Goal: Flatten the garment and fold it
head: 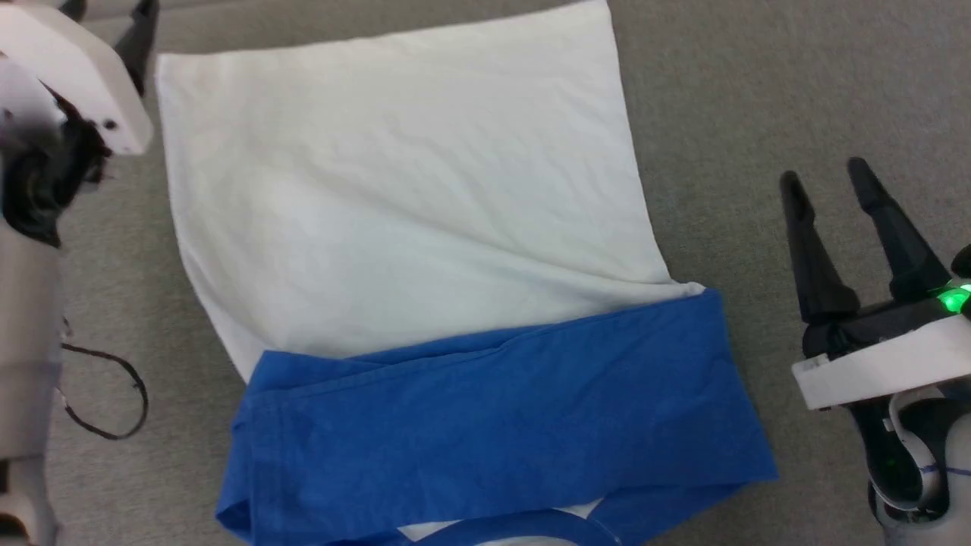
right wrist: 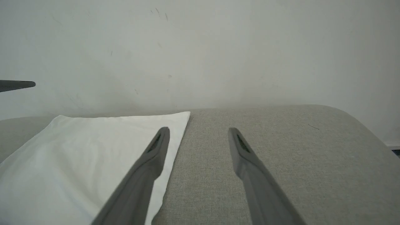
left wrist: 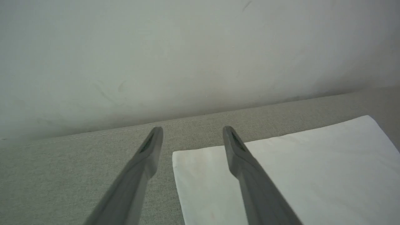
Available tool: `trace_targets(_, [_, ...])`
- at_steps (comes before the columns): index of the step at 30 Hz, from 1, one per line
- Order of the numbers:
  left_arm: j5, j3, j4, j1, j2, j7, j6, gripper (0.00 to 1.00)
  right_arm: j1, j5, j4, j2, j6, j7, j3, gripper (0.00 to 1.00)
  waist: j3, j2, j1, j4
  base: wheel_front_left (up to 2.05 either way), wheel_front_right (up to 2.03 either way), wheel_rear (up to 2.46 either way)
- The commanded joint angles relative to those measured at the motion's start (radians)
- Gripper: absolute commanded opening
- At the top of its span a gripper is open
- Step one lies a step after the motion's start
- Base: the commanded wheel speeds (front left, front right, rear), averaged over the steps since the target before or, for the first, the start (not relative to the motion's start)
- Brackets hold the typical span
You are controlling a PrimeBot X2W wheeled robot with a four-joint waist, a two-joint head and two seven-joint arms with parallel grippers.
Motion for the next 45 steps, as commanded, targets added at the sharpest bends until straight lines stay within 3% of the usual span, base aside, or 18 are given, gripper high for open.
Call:
trace_targets(1, [-0.009,-0.005,0.021,-0.023,0.011,0.023,-0.004,1.00,-0.012,0.006,0.000,0.005,-0.001,-0.004,0.006,1.00,0.089,0.0000,-0.0004,-0.078,0.00,0.00,0.00])
trace_targets(7, [-0.028,-0.018,0.178,-0.135,0.070,0.228,-0.012,1.00,-0.028,0.021,0.014,0.013,-0.001,-0.023,0.047,1.00,0.153,0.0000,-0.0004,-0.138,0.00,0.00,0.00])
trace_targets(11, [-0.028,-0.031,0.246,-0.157,0.105,0.330,-0.008,1.00,-0.033,0.033,0.033,0.016,-0.001,-0.035,0.076,1.00,0.177,0.0000,-0.0004,-0.162,0.00,0.00,0.00])
trace_targets(16, [-0.042,-0.069,0.305,-0.140,0.120,0.535,0.001,1.00,-0.037,0.043,0.057,0.014,-0.001,-0.047,0.086,1.00,0.184,0.0000,-0.0004,-0.171,0.00,0.00,0.00])
trace_targets(18, [-0.048,-0.081,0.312,-0.120,0.119,0.602,0.012,0.71,-0.041,0.051,0.067,0.011,-0.001,-0.048,0.087,1.00,0.180,0.0000,-0.0004,-0.171,0.00,0.00,0.00])
trace_targets(20, [-0.057,-0.082,0.303,-0.104,0.114,0.629,0.022,0.17,-0.050,0.061,0.074,0.005,-0.001,-0.043,0.089,1.00,0.175,0.0000,-0.0004,-0.169,0.00,0.00,0.00])
trace_targets(21, [-0.060,-0.081,0.296,-0.095,0.111,0.629,0.027,0.00,-0.060,0.068,0.075,-0.001,-0.001,-0.040,0.091,1.00,0.171,0.0000,-0.0004,-0.167,0.00,0.00,0.00])
trace_targets(26, [-0.055,-0.073,0.250,-0.065,0.100,0.540,0.042,0.00,-0.147,0.122,0.115,-0.041,-0.001,-0.008,0.108,1.00,0.146,0.0000,-0.0004,-0.139,0.00,0.00,0.00])
trace_targets(31, [-0.046,-0.050,0.203,-0.052,0.055,0.333,0.052,0.00,-0.304,0.206,0.233,-0.079,-0.001,0.052,0.134,1.00,0.113,0.0000,-0.0004,-0.082,0.00,0.00,0.00])
trace_targets(37, [-0.044,-0.026,0.154,-0.051,-0.040,0.086,0.077,0.00,-0.537,0.292,0.490,-0.115,-0.001,0.164,0.162,1.00,0.099,0.0000,-0.0004,0.014,0.00,0.00,0.00])
trace_targets(45, [-0.038,-0.065,0.121,-0.115,-0.145,-0.048,0.049,0.00,-0.836,0.303,0.847,-0.126,-0.001,0.291,0.215,1.00,0.158,0.0000,-0.0004,0.138,0.00,0.00,0.00])
